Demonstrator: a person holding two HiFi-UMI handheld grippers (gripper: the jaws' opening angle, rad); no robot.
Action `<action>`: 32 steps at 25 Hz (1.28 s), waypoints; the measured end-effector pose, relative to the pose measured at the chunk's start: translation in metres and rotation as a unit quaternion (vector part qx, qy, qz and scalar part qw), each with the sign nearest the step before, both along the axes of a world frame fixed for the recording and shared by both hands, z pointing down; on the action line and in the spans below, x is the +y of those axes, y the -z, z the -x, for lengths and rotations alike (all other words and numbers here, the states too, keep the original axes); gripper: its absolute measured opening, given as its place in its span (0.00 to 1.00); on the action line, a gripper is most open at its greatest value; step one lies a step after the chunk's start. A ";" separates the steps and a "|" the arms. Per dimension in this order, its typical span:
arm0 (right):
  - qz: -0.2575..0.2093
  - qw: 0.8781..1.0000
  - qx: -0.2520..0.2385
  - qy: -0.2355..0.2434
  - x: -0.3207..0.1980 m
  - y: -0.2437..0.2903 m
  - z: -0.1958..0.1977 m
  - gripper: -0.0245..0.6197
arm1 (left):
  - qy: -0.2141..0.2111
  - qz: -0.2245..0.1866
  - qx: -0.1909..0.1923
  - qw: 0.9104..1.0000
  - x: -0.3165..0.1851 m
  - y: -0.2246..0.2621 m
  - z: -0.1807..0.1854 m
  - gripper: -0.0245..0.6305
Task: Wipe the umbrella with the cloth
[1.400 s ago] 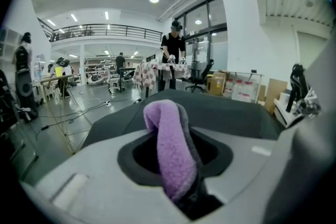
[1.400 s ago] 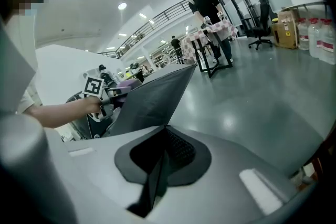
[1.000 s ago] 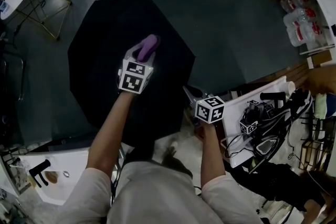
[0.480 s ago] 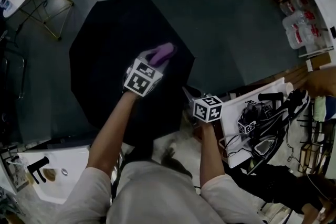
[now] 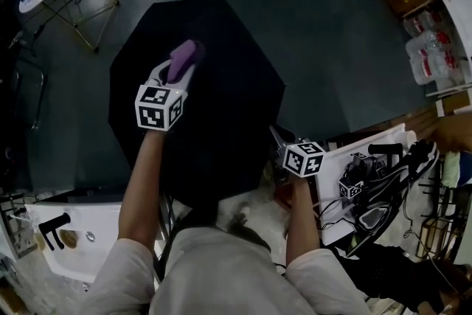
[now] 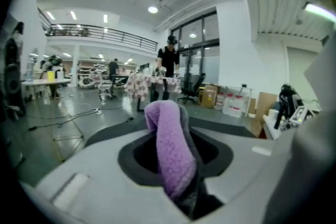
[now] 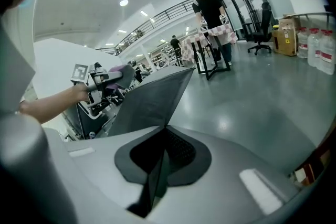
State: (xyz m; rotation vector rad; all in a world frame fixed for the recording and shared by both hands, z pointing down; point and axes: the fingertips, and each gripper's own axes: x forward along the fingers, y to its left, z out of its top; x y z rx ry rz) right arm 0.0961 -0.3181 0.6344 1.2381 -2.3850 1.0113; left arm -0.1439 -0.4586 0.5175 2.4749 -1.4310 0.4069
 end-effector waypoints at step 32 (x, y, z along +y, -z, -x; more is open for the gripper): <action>0.007 1.000 0.014 0.001 -0.024 0.002 0.015 0.05 | -0.011 0.049 -0.111 0.993 -0.142 -0.070 -0.027 0.22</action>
